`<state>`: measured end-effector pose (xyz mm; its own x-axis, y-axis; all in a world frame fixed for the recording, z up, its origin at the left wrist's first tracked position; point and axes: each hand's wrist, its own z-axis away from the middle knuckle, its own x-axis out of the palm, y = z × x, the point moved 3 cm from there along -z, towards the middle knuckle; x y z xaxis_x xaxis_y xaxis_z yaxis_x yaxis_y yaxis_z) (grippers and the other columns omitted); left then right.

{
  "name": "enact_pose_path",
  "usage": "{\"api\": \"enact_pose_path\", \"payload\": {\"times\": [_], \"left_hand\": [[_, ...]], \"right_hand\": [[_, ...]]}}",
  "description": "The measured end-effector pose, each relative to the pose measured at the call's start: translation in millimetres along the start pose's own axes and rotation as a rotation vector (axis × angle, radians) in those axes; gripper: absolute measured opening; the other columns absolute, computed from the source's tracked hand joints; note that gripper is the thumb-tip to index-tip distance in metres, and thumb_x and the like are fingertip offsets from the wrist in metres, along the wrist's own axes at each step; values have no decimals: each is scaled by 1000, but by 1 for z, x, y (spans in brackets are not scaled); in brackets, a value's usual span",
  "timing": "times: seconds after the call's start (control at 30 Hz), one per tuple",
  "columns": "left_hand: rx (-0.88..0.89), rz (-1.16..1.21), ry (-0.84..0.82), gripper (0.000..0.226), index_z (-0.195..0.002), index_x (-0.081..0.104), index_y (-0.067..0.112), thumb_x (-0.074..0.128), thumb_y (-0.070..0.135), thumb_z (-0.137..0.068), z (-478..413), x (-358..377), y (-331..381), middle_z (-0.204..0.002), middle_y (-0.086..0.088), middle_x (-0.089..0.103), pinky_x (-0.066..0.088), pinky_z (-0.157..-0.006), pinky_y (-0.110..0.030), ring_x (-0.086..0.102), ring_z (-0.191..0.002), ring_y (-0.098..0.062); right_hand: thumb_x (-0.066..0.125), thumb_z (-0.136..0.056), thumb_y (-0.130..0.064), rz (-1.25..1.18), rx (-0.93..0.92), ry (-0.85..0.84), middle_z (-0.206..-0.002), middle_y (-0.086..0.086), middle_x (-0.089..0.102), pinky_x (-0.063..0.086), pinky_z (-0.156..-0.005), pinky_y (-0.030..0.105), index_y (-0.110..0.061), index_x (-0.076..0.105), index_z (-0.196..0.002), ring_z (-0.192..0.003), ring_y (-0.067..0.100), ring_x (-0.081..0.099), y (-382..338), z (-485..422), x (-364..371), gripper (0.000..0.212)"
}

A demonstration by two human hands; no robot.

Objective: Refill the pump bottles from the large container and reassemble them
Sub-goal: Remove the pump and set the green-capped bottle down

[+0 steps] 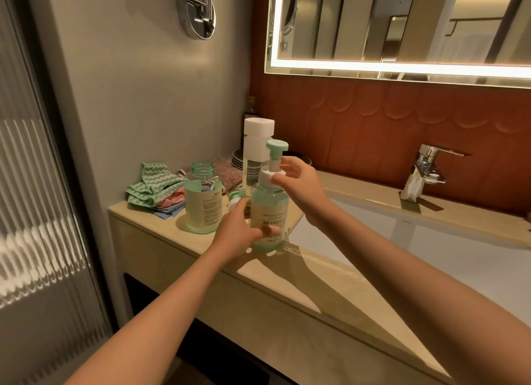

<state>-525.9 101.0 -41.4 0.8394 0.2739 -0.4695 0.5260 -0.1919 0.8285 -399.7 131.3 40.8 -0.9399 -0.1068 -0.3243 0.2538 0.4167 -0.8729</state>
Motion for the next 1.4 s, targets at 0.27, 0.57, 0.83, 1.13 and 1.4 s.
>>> {"api": "enact_pose_path", "payload": {"times": [0.27, 0.57, 0.83, 1.13, 1.4], "left_hand": [[0, -19, 6, 70, -126, 44, 21, 80, 35, -68, 0, 0, 0, -127, 2, 55, 44, -88, -28, 51, -116, -16], [-30, -34, 10, 69, -123, 46, 21, 80, 39, -66, 0, 1, -2, -128, 3, 57, 46, -90, -34, 53, -116, -18], [-47, -45, 13, 79, -132, 41, 19, 80, 39, -66, 0, 1, 1, -129, 1, 55, 45, -89, -32, 52, -116, -18], [-36, -41, 16, 64, -121, 46, 23, 81, 34, -68, -1, 2, 0, -123, 3, 57, 46, -84, -30, 54, -113, -17], [-34, -25, 11, 69, -124, 45, 22, 81, 36, -66, -2, 2, 0, -126, 1, 56, 47, -91, -36, 53, -115, -19]], "right_hand": [[76, -75, -32, 107, -57, 109, -110, 0, 54, 48, -71, 20, -18, 48, -105, -95, 13, 55, 2, 0, 2, 43], [71, -79, -21, 38, -64, -10, -128, 3, 50, 47, -90, 34, -20, 35, -137, -110, 17, 52, -2, 0, -1, 69], [69, -80, -16, 44, -50, 5, -108, -1, 55, 46, -73, 22, -17, 38, -132, -91, 9, 54, -7, 0, 0, 61], [76, -74, -31, 114, -77, 77, -118, 1, 48, 48, -89, 35, -15, 45, -123, -104, 16, 51, -6, -2, 4, 61], [63, -84, -16, 41, -60, 5, -126, 5, 54, 42, -78, 27, -16, 42, -130, -104, 15, 52, -4, 2, 4, 50]]}}
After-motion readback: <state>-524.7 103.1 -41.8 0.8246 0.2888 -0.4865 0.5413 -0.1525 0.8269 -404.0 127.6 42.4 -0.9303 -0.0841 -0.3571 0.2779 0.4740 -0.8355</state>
